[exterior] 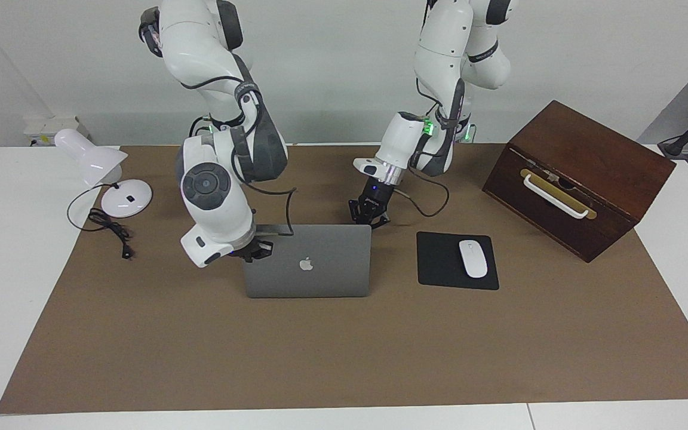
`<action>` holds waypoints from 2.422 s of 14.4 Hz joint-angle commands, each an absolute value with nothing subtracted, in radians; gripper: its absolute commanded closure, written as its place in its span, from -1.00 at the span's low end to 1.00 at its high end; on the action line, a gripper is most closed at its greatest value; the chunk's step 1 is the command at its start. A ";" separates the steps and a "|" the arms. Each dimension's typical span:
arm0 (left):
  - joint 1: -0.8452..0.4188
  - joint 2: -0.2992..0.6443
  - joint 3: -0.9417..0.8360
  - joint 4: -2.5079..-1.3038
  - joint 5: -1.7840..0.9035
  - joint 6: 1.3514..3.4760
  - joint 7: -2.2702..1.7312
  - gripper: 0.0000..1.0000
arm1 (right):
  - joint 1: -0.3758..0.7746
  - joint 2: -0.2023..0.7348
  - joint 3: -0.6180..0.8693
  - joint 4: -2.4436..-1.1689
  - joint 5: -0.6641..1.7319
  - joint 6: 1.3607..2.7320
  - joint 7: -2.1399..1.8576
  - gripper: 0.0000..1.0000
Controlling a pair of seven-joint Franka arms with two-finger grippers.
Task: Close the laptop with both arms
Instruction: 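Push the laptop screen down with the right gripper while the left gripper holds the base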
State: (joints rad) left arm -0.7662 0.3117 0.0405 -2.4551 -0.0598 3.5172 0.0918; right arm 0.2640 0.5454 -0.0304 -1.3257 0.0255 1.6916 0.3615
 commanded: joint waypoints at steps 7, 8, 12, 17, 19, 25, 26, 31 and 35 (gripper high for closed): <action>-0.778 0.336 0.035 -2.539 -0.041 3.487 0.087 1.00 | 0.261 0.518 -0.014 -1.436 0.089 1.822 0.337 1.00; -0.778 0.339 0.035 -2.537 -0.041 3.485 0.087 1.00 | 0.261 0.520 -0.014 -1.442 0.103 1.836 0.341 1.00; -0.778 0.341 0.035 -2.537 -0.041 3.487 0.087 1.00 | 0.276 0.526 -0.014 -1.463 0.147 1.897 0.362 1.00; -0.778 0.341 0.035 -2.537 -0.041 3.487 0.089 1.00 | 0.284 0.555 -0.014 -1.466 0.213 1.914 0.402 1.00; -0.778 0.341 0.035 -2.536 -0.041 3.487 0.089 1.00 | 0.288 0.558 -0.014 -1.489 0.227 1.948 0.416 1.00; -0.776 0.344 0.035 -2.536 -0.040 3.488 0.091 1.00 | 0.288 0.558 -0.014 -1.531 0.247 2.003 0.417 1.00; -0.778 0.345 0.035 -2.534 -0.040 3.488 0.091 1.00 | 0.288 0.557 -0.014 -1.545 0.247 2.017 0.417 1.00; -0.778 0.354 0.035 -2.531 -0.040 3.490 0.091 1.00 | 0.290 0.557 -0.012 -1.606 0.247 2.103 0.417 1.00; -0.778 0.354 0.035 -2.531 -0.040 3.490 0.091 1.00 | 0.290 0.557 -0.008 -1.606 0.247 2.103 0.420 1.00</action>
